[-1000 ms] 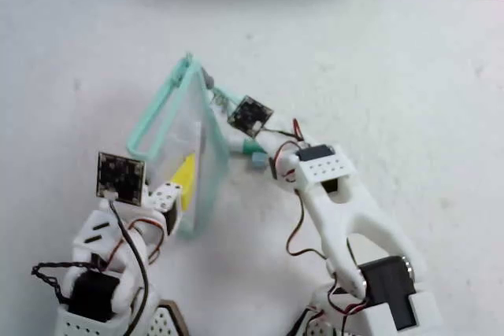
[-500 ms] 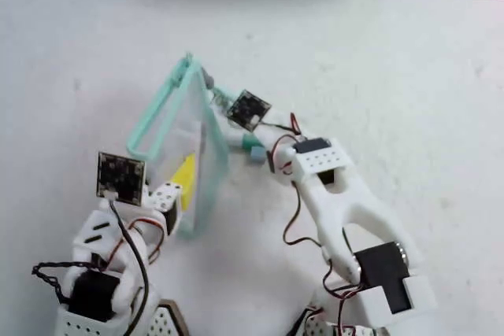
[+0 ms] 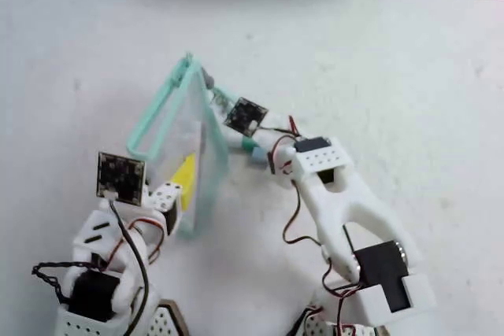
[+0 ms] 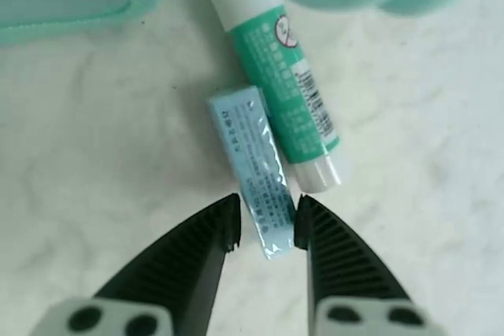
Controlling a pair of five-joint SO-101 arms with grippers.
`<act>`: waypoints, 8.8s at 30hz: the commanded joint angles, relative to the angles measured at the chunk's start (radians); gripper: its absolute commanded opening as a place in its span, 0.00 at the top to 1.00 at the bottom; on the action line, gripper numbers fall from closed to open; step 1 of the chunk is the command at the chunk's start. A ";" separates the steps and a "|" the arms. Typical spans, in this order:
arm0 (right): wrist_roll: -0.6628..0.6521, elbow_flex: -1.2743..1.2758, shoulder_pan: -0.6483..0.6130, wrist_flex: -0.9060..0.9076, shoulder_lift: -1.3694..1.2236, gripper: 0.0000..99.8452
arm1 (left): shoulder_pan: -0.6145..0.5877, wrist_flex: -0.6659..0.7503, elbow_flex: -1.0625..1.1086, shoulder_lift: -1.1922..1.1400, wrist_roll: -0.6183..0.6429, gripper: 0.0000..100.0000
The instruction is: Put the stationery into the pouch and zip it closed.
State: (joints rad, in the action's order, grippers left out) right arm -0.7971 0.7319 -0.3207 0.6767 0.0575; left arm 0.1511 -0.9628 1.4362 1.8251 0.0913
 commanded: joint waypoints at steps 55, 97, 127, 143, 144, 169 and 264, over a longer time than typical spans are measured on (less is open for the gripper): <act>-0.143 -0.052 0.062 0.104 -0.045 0.84 | -0.007 0.028 -0.012 0.007 -0.006 0.83; 0.130 -0.084 0.059 0.344 0.734 0.98 | 0.068 -0.057 -0.048 0.007 -0.008 0.75; 0.331 -0.873 -0.489 0.647 0.713 0.98 | 0.208 -0.084 -0.044 0.007 -0.008 0.75; 0.324 -0.873 -0.521 0.469 0.705 0.98 | 0.208 -0.074 -0.029 0.007 -0.015 0.75; 0.324 -0.872 -0.519 0.469 0.705 0.98 | 0.208 -0.063 -0.021 0.007 -0.015 0.75; 0.763 -0.390 -0.496 0.050 0.716 0.98 | 0.200 -0.057 -0.026 0.007 -0.015 0.75; 0.555 -0.463 -0.022 0.346 0.607 0.85 | -0.088 -0.035 -0.144 0.007 -0.100 0.98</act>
State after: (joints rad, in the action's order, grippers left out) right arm -0.1956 0.3069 -0.3575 1.0173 0.7204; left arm 0.1327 -1.0211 1.3717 1.8236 0.0008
